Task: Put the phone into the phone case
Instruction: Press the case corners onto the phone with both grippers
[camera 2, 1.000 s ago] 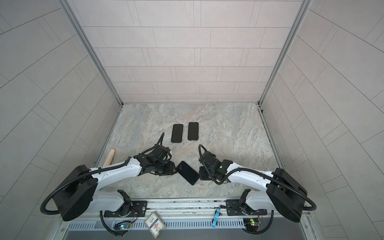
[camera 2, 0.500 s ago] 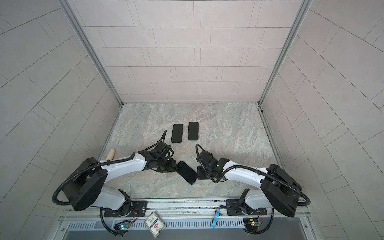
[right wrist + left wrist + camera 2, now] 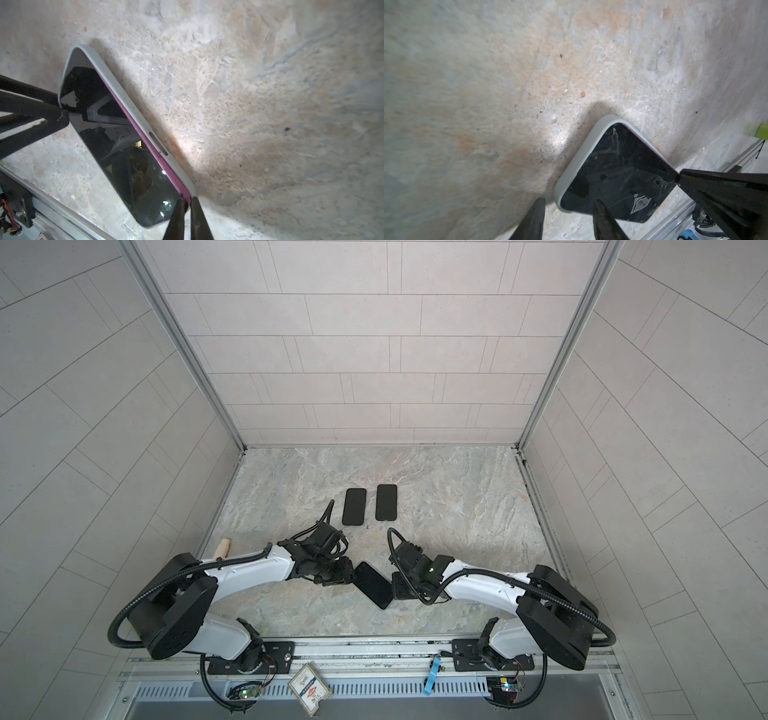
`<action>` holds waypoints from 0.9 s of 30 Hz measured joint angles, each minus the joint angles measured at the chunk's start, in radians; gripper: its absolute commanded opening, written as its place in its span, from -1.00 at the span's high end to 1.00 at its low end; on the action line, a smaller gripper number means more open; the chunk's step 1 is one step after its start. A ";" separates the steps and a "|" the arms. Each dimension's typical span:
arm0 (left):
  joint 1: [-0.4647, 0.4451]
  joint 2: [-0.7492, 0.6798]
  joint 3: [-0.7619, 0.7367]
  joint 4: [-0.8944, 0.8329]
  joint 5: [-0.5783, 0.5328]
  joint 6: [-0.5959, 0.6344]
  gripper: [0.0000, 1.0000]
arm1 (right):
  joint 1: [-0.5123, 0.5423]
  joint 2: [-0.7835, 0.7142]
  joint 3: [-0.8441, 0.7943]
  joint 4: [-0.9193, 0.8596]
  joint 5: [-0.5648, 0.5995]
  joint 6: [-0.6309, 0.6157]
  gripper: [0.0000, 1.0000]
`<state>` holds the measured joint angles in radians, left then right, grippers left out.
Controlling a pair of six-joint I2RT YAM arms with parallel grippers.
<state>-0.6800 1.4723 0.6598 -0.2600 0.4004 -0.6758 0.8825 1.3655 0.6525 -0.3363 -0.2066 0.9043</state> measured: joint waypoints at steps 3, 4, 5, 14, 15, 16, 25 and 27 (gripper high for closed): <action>0.000 0.000 0.000 0.000 0.000 0.000 0.09 | 0.013 0.038 0.050 -0.038 0.024 -0.006 0.76; 0.000 0.000 0.000 0.000 0.000 0.000 0.09 | 0.017 0.053 0.066 -0.051 0.033 -0.008 0.76; 0.000 0.000 0.000 0.000 0.000 0.000 0.09 | 0.020 0.066 0.081 -0.065 0.041 -0.011 0.77; 0.001 0.001 0.000 0.001 0.002 0.000 0.09 | 0.027 0.104 0.132 -0.156 0.053 -0.040 0.77; 0.001 0.001 0.000 0.001 0.002 0.000 0.09 | 0.027 0.109 0.135 -0.158 0.045 -0.040 0.77; 0.002 0.001 0.000 0.001 0.003 0.000 0.09 | 0.027 0.117 0.141 -0.158 0.033 -0.040 0.77; 0.006 0.001 0.000 0.001 0.008 0.000 0.09 | 0.029 0.164 0.190 -0.195 0.017 -0.034 0.78; 0.006 0.001 0.000 0.001 0.008 0.000 0.09 | 0.029 0.172 0.197 -0.204 0.017 -0.030 0.78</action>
<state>-0.6743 1.4734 0.6598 -0.2588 0.4080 -0.6754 0.9115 1.5372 0.8497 -0.5404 -0.1894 0.8745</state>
